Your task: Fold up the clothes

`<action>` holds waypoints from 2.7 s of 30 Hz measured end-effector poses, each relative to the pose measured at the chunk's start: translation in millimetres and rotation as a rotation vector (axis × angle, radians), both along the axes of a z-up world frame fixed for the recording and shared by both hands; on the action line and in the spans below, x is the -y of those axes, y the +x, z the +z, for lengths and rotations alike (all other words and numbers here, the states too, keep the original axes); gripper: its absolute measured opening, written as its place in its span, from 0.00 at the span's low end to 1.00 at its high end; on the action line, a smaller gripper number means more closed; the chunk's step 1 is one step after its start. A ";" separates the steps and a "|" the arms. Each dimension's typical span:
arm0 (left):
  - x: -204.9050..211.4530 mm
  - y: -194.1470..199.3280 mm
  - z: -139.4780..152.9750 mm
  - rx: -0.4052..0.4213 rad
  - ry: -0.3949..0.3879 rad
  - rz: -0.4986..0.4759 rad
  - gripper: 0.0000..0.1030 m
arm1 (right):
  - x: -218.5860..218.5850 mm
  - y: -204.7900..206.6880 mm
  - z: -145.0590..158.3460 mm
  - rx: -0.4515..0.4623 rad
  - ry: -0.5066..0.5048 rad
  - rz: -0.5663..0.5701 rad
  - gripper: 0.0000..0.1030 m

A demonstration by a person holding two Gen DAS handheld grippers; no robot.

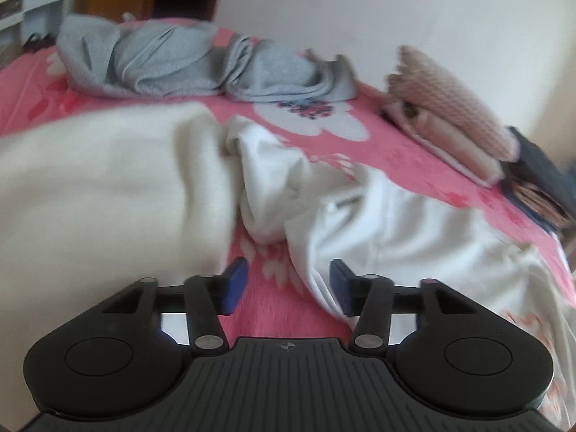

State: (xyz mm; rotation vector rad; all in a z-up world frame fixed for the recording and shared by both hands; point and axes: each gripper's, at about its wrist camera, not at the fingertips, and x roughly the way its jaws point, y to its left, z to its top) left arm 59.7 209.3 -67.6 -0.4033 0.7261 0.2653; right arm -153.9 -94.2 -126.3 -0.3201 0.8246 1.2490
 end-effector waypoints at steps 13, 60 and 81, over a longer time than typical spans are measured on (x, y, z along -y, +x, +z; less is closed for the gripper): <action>27.1 -121.0 67.3 -0.016 0.333 -0.142 0.56 | -17.0 -57.1 -5.7 0.313 -0.061 0.209 0.54; 182.3 -96.5 -40.7 -0.125 0.392 -0.430 0.67 | 303.7 301.7 10.5 -0.377 0.384 -1.280 0.60; 183.7 -97.6 -48.8 -0.075 0.434 -0.436 0.77 | 389.4 429.5 -4.7 -0.215 0.320 -1.555 0.18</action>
